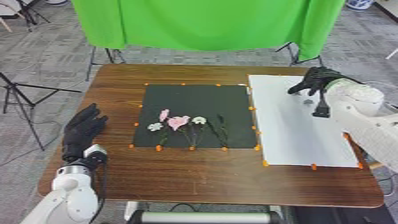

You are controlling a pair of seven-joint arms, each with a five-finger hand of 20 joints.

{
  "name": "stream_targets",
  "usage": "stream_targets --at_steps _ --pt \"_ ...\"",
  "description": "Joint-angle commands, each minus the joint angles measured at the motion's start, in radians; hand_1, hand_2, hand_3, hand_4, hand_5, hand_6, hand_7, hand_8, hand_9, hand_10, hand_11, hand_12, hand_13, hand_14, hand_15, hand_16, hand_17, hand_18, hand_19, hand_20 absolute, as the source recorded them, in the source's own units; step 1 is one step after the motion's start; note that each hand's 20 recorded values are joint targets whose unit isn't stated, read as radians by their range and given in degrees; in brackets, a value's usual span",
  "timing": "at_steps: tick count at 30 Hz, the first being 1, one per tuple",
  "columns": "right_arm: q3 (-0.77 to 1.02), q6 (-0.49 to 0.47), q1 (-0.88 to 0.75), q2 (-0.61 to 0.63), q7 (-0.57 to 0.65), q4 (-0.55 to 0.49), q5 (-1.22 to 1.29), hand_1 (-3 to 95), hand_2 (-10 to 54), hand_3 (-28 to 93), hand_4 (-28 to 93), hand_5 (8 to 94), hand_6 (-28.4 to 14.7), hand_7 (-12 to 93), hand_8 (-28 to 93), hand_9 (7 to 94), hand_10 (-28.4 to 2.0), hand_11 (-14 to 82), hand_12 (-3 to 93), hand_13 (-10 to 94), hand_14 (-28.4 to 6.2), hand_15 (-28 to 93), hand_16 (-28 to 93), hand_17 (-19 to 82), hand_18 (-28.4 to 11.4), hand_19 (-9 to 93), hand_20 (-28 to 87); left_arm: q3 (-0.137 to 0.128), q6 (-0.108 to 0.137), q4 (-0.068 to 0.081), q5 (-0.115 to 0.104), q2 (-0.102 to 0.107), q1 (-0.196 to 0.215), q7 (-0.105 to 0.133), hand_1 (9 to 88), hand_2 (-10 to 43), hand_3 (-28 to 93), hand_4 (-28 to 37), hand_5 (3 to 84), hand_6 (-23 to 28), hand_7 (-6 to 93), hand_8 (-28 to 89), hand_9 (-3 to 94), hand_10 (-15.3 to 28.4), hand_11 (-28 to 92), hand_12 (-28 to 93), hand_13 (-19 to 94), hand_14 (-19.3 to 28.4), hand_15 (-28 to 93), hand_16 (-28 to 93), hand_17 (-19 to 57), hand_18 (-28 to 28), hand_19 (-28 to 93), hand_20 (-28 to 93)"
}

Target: Arrange flowers

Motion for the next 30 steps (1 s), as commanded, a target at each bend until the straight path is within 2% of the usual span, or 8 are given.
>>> stream_targets --at_steps 1,8,11,15,18,19,26,30 --pt "0.044 -0.041 -0.086 0.025 0.028 -0.011 -0.029 23.7 -9.5 65 -14 53.0 2.4 11 -9 65.2 -16.2 9.1 17.7 85 -7.0 61 29 55 -19.3 93 53 -0.002 -0.013 -0.007 -0.011 -0.01 0.007 -0.004 46.0 -6.0 72 -10.0 47.6 -2.2 25.6 -11 38.3 10.1 24 14 37 14.5 33 1 7.6 14.2 25 26" --pt "0.087 -0.052 -0.154 0.024 0.051 -0.017 -0.027 26.8 -9.5 66 -14 52.6 2.5 12 -9 65.7 -16.1 9.2 17.7 85 -6.3 61 29 56 -18.7 93 54 -0.004 -0.013 -0.009 -0.01 -0.008 0.015 -0.006 46.2 -5.9 72 -9.9 47.7 -2.1 25.5 -11 38.4 10.2 24 14 38 14.6 33 1 8.0 13.9 25 26" --pt "0.103 -0.044 -0.184 0.023 0.06 -0.023 -0.031 31.9 -9.5 67 -15 53.2 2.9 13 -9 67.5 -15.2 9.8 17.8 86 -5.4 61 29 57 -18.2 93 54 -0.005 -0.012 -0.009 -0.009 -0.007 0.016 -0.007 46.2 -5.9 72 -10.0 47.7 -2.1 25.6 -11 38.4 10.2 24 14 38 14.6 33 1 8.0 13.9 25 26" --pt "0.07 0.147 -0.206 0.029 0.032 -0.014 -0.019 46.9 -9.5 69 -20 57.1 3.1 17 -11 76.0 -11.7 13.4 19.4 90 -2.9 64 29 62 -16.8 93 59 -0.007 -0.012 -0.009 -0.009 -0.005 0.017 -0.009 46.2 -6.0 72 -10.0 47.7 -2.1 25.6 -11 38.4 10.3 24 14 38 14.5 33 1 8.0 13.9 25 26" --pt "0.036 0.267 -0.205 0.026 0.002 -0.002 -0.026 57.6 -9.4 63 -21 68.1 2.4 21 1 87.0 -9.1 7.2 29.8 93 -1.8 65 29 64 -16.1 93 62 -0.008 -0.009 -0.013 -0.011 -0.005 0.021 -0.009 46.2 -5.8 72 -10.1 47.8 -1.9 25.5 -11 38.5 10.2 24 14 38 14.5 33 1 8.0 13.9 25 26" --pt "0.025 0.31 -0.207 0.031 0.003 -0.007 -0.02 59.8 -9.5 63 -21 72.4 2.2 23 3 89.5 -8.8 6.9 30.8 93 -1.6 65 29 65 -16.0 93 62 -0.006 -0.013 -0.008 -0.007 -0.006 0.014 -0.013 46.2 -5.8 72 -10.1 47.8 -1.9 25.5 -11 38.5 10.2 24 14 38 14.5 33 1 8.1 13.9 25 26" --pt "0.099 0.437 -0.225 0.042 -0.036 -0.122 -0.02 62.7 -9.5 63 -21 77.1 1.2 22 4 92.7 -8.3 7.5 32.3 94 -1.1 67 28 66 -15.6 93 63 -0.007 -0.011 -0.008 -0.01 0.0 0.014 -0.009 46.1 -5.8 72 -10.0 47.7 -1.6 25.5 -11 38.4 10.2 23 14 38 14.6 33 1 8.1 13.9 25 26" --pt "0.051 0.424 -0.144 0.055 -0.116 -0.233 0.001 62.4 -9.5 63 -21 77.5 1.4 22 4 92.7 -8.4 7.6 32.6 94 -0.9 67 28 66 -15.5 93 63 -0.012 -0.009 -0.008 -0.018 0.002 0.019 0.0 46.1 -5.7 72 -9.9 47.8 -1.4 25.5 -11 38.4 10.2 24 14 38 14.6 33 1 8.1 13.9 25 26"
